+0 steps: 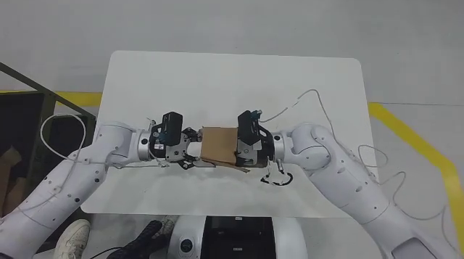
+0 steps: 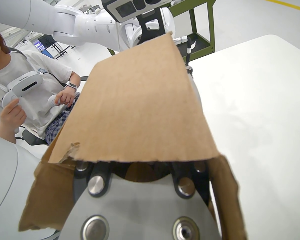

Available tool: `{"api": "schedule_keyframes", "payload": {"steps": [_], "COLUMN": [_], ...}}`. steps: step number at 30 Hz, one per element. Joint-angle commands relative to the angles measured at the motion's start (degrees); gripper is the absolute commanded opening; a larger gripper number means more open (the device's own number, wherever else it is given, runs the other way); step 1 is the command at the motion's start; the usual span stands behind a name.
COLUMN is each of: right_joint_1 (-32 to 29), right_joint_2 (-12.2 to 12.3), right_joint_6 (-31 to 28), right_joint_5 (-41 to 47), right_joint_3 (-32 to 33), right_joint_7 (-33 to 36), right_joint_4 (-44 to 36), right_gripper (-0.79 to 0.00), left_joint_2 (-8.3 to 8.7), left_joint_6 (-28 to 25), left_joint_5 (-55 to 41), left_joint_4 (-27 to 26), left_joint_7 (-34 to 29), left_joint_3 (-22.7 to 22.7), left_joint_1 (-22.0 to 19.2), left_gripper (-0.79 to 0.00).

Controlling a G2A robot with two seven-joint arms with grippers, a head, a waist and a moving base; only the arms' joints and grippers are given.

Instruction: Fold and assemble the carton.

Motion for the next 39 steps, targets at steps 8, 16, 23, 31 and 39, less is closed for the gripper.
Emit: {"api": "schedule_keyframes", "payload": {"steps": [8, 16, 23, 31, 39], "right_joint_1": [-2.4, -5.6, -5.6, -3.5, -2.7], "right_joint_2": [1.1, 2.0, 1.1, -0.2, -0.8], "right_joint_6": [1.3, 3.1, 5.8, 5.6, 5.2], "right_joint_5": [-1.9, -5.0, -11.0, -12.4, -12.4], "right_joint_3": [3.7, 6.7, 4.2, 1.3, 0.5], "right_joint_7": [-0.1, -1.8, -5.6, -8.6, -8.9], "right_joint_4": [-1.6, -4.8, -5.2, -3.4, -2.0], "right_gripper": [-0.785, -0.785, -0.785, -0.785, -0.785], "left_joint_2": [0.06, 0.15, 0.07, 0.00, 0.06], "left_joint_6": [0.0, 0.0, 0.0, 0.0, 0.0], "left_joint_5": [-0.7, -1.4, -1.5, -1.3, -1.3], "left_joint_4": [0.4, 0.4, -0.1, -0.7, -0.5], "left_joint_7": [0.0, -0.1, -0.4, -0.6, -0.4], "left_joint_3": [0.0, -0.2, -0.1, 0.5, 0.7], "left_joint_1": [-0.2, 0.0, 0.0, 0.2, 0.3], "left_gripper": [-0.514, -0.514, -0.511, -0.511, -0.511]}}
